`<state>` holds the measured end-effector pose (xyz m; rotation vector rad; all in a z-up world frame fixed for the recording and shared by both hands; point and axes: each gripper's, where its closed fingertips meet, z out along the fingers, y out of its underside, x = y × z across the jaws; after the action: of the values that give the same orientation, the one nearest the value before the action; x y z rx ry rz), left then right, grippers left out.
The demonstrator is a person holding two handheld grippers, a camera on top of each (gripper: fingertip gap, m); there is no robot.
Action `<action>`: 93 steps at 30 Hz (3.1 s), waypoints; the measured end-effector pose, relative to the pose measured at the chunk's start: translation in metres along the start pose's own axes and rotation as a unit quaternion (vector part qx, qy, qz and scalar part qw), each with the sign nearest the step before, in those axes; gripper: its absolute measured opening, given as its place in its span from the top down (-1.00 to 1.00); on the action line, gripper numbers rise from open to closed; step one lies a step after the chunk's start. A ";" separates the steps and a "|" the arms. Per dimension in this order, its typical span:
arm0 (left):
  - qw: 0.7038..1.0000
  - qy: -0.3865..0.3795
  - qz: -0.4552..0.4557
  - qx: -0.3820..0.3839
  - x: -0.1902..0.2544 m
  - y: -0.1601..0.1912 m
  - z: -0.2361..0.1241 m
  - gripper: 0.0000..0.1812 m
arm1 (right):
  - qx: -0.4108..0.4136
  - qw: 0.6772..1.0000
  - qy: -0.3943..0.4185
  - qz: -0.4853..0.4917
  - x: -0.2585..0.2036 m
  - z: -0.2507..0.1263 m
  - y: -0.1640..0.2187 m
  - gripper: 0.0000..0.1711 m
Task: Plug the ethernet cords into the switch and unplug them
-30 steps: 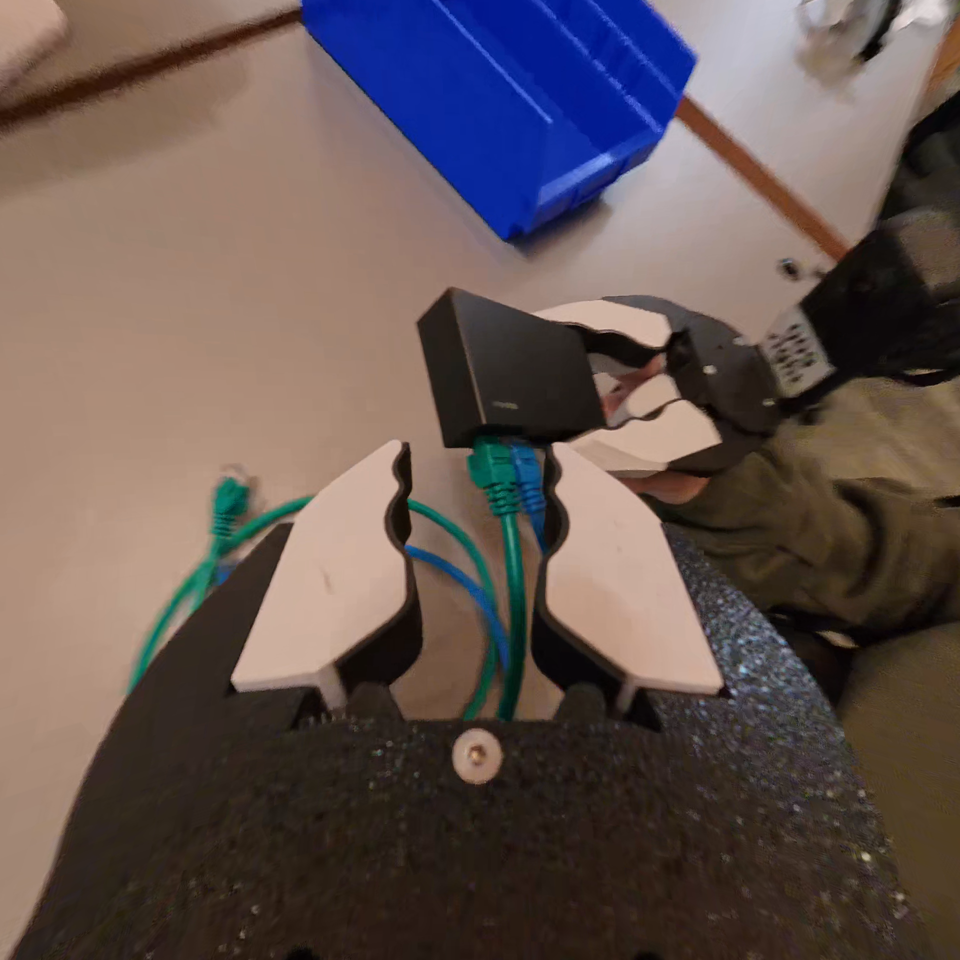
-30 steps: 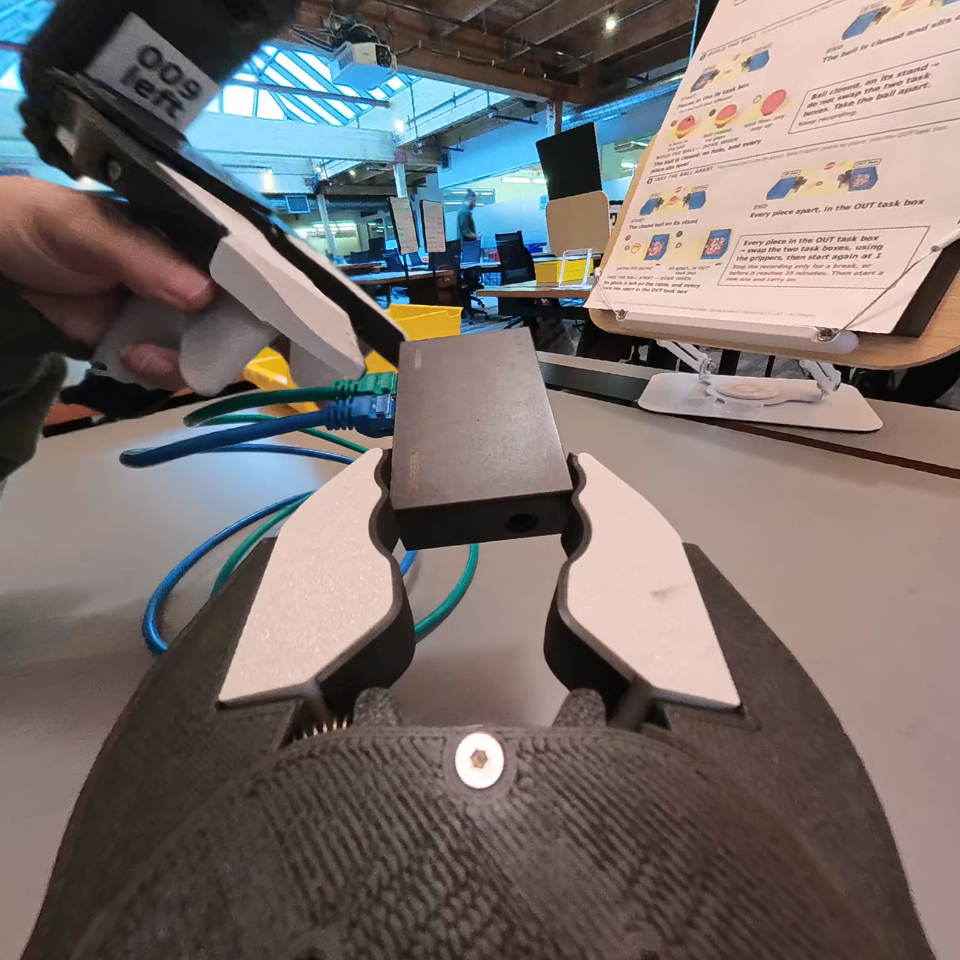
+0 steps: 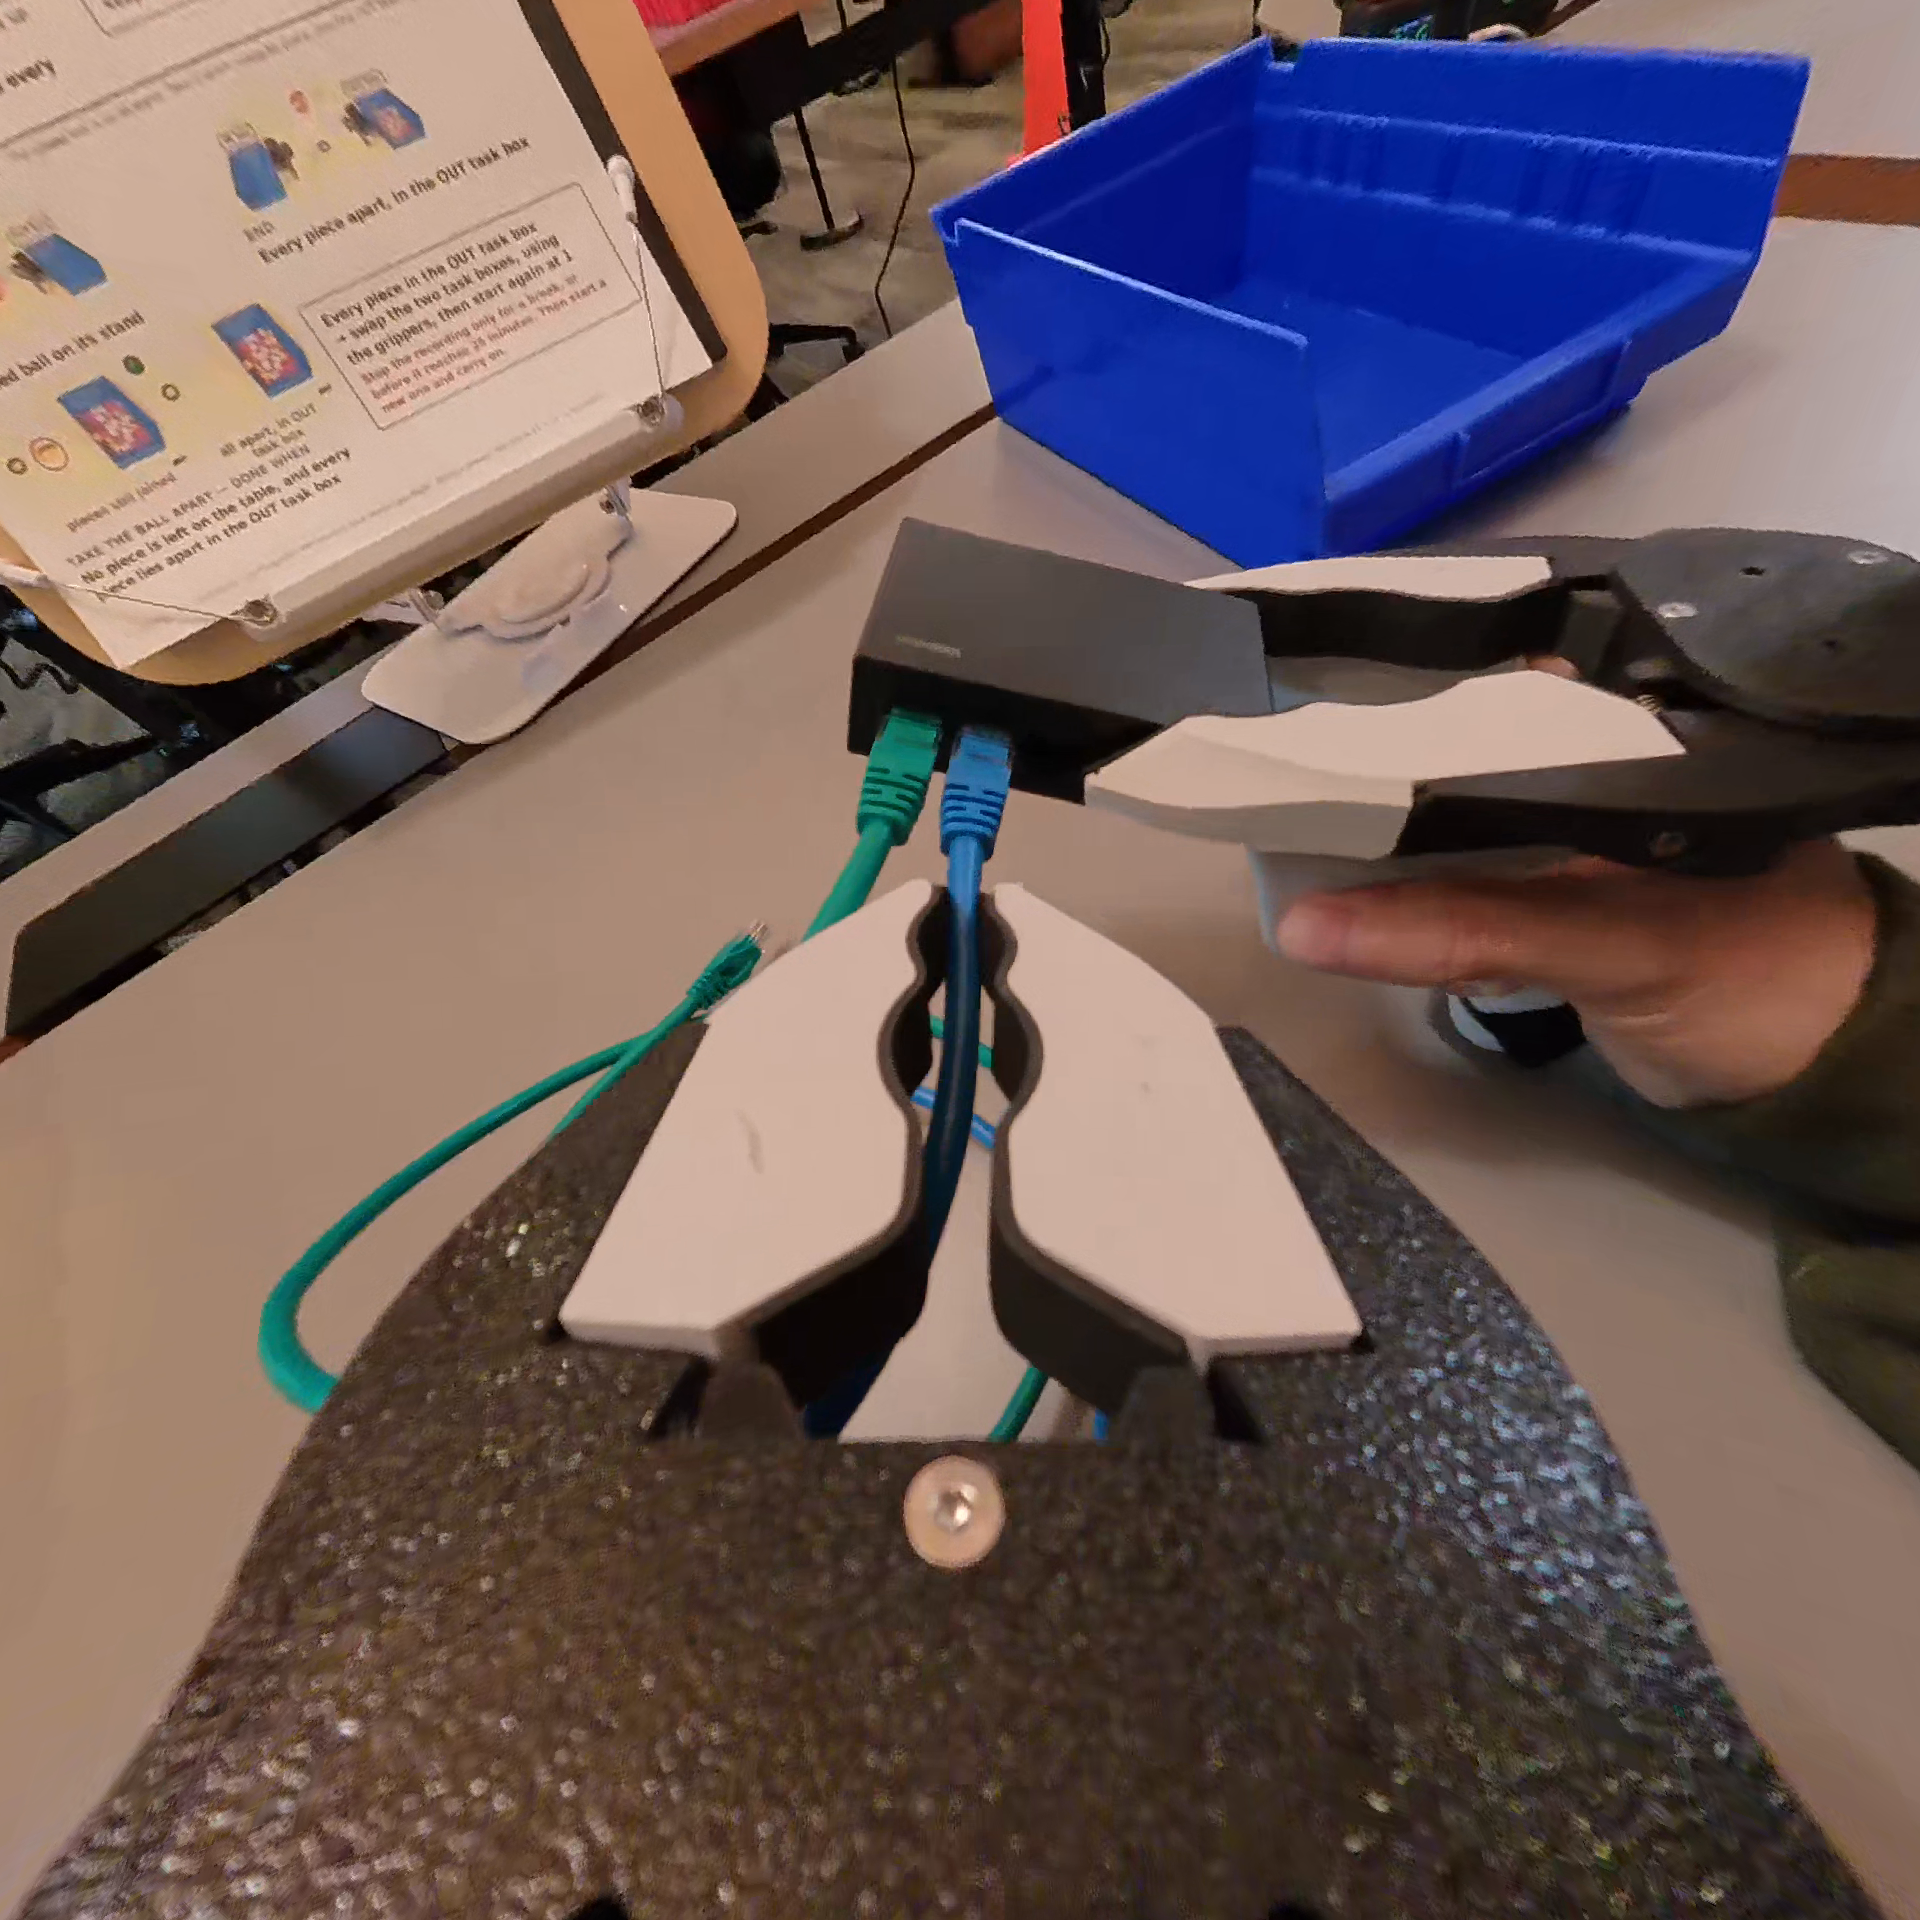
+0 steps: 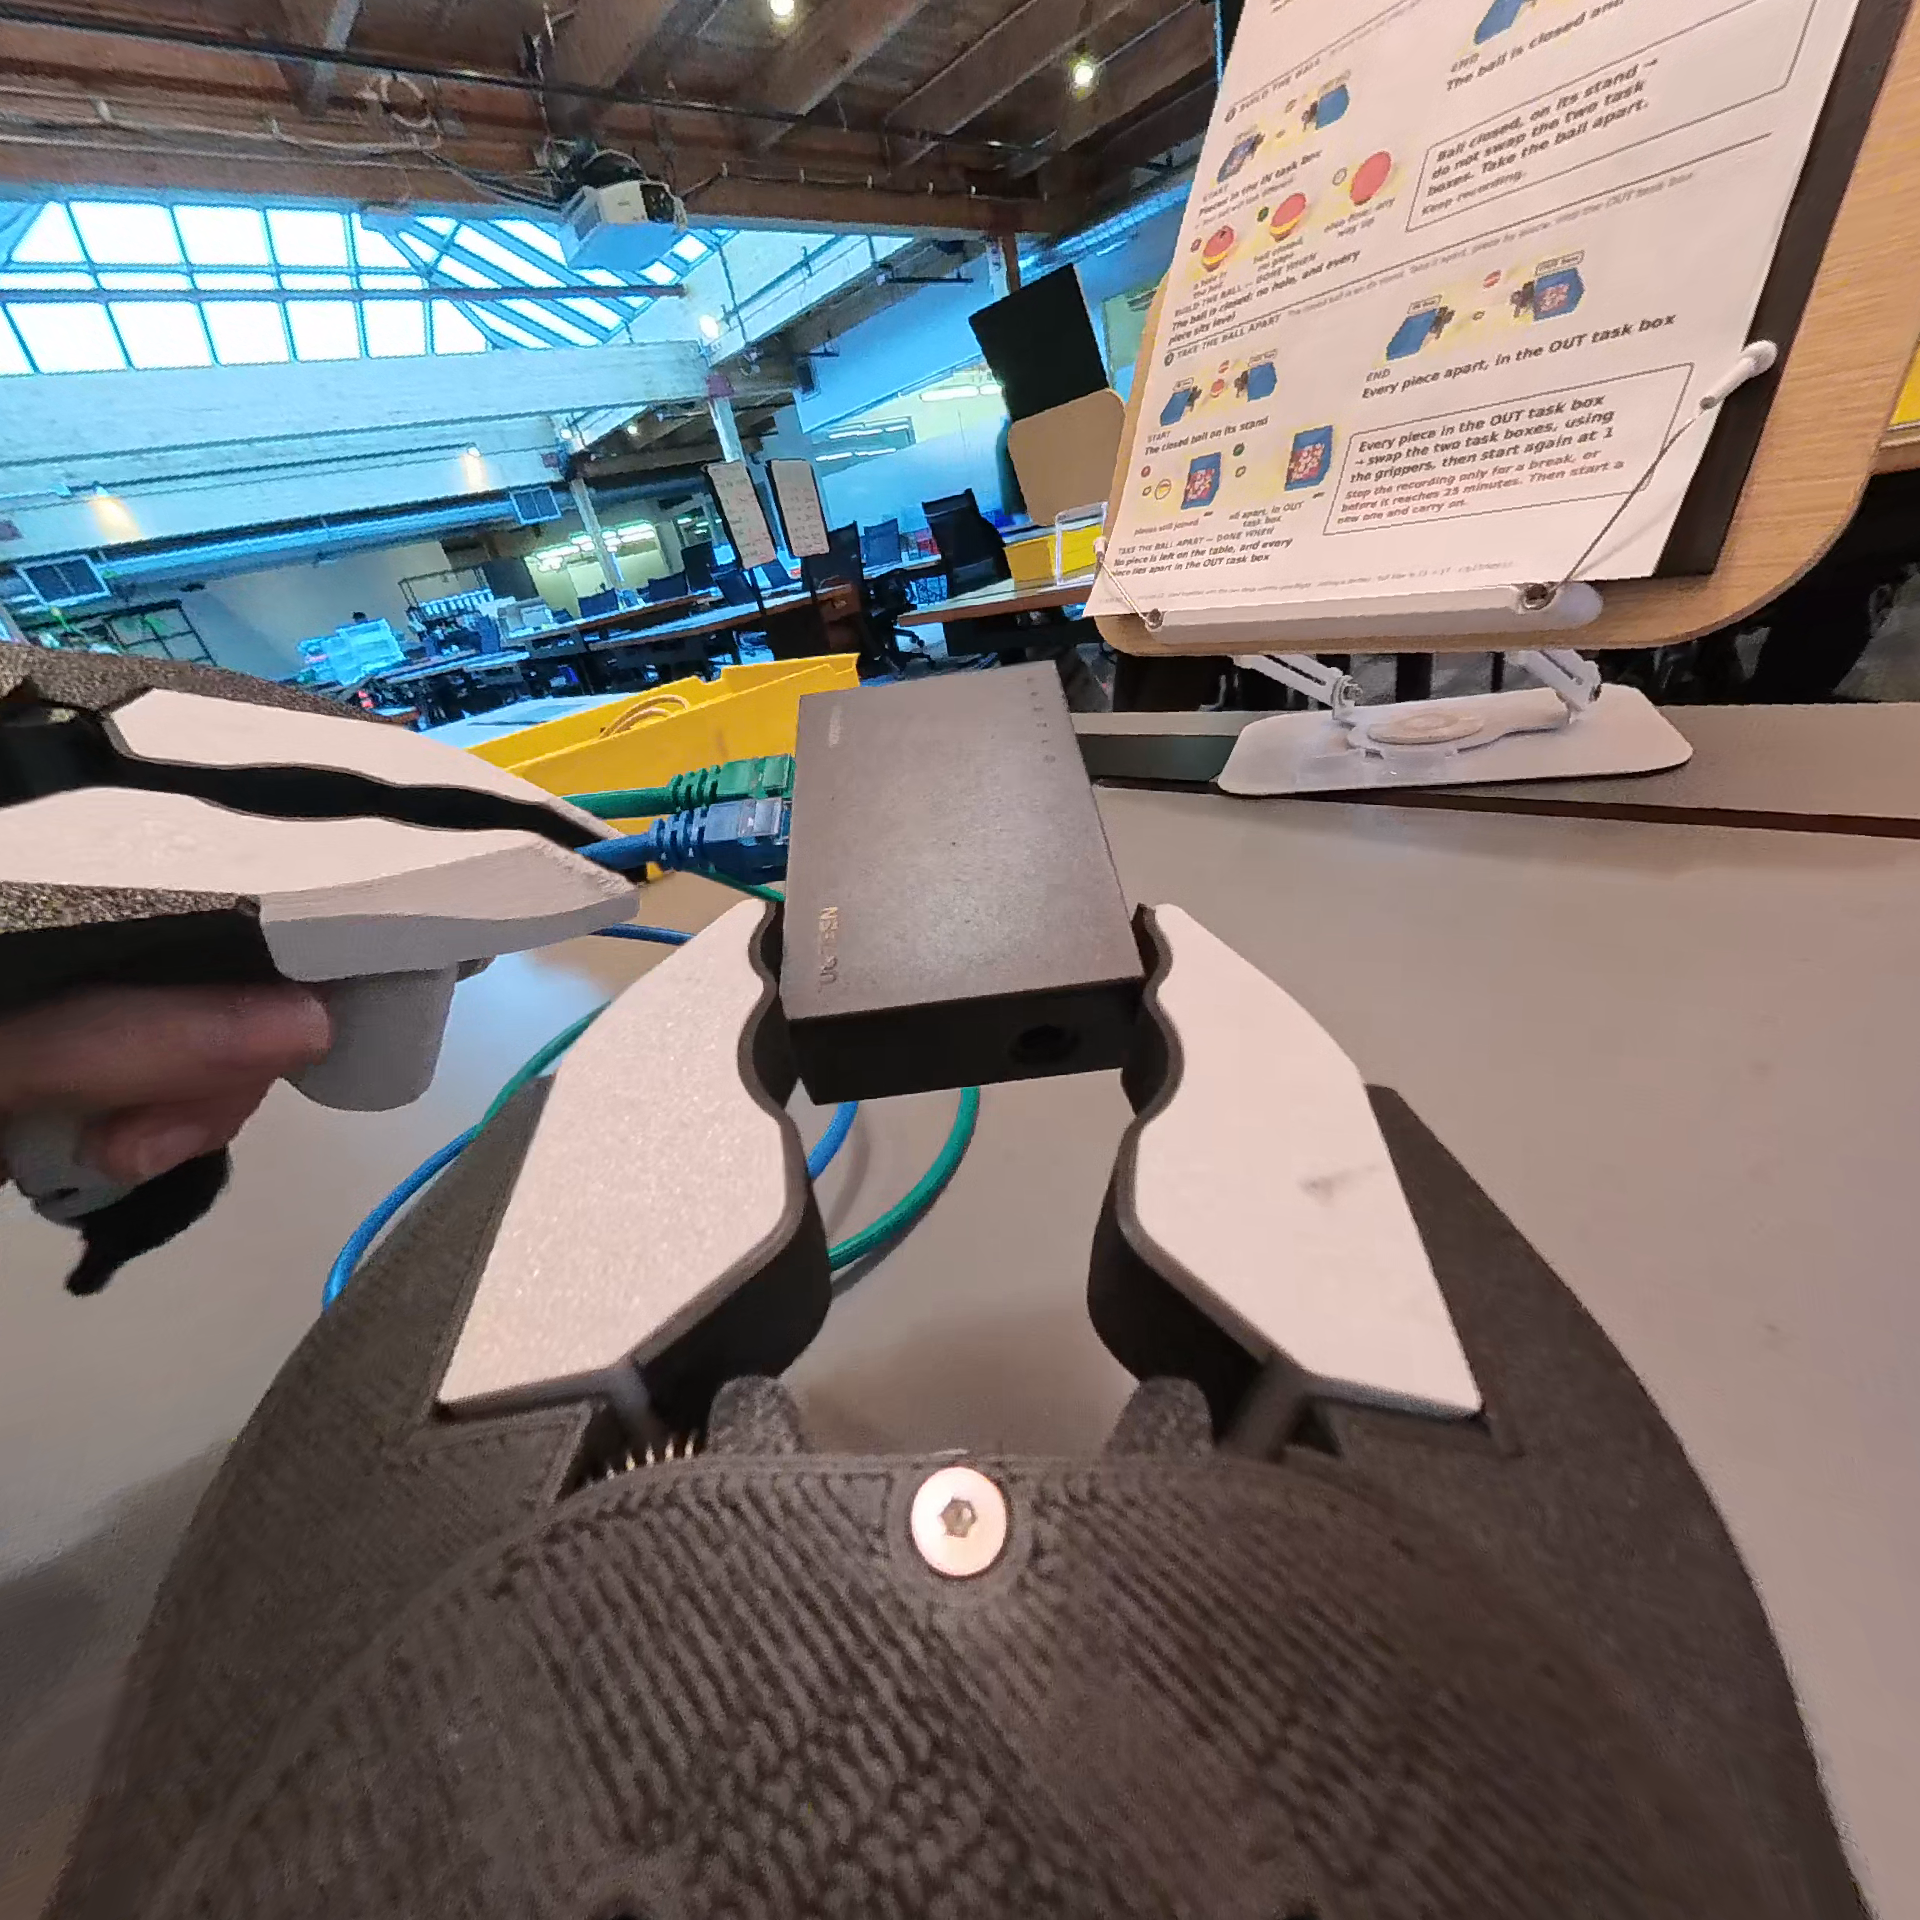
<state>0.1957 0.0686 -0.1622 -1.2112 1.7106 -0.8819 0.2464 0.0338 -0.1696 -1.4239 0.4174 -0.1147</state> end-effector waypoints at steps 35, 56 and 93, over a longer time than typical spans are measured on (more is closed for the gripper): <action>0.964 0.071 0.126 0.224 0.005 -0.029 -0.019 0.94 | 0.002 0.991 -0.120 0.067 -0.019 -0.002 -0.001 0.27; 0.964 0.106 0.099 0.225 0.005 -0.020 -0.029 0.93 | 0.005 0.990 -0.125 0.064 -0.021 -0.002 -0.001 0.27; 0.982 0.024 0.166 0.084 -0.002 -0.017 -0.012 0.94 | -0.032 0.994 -0.088 0.057 -0.009 0.001 0.006 0.27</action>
<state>0.1916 0.0664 -0.1423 -0.7695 1.7730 -0.8355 0.2378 0.0383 -0.1735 -1.4563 0.3583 0.1168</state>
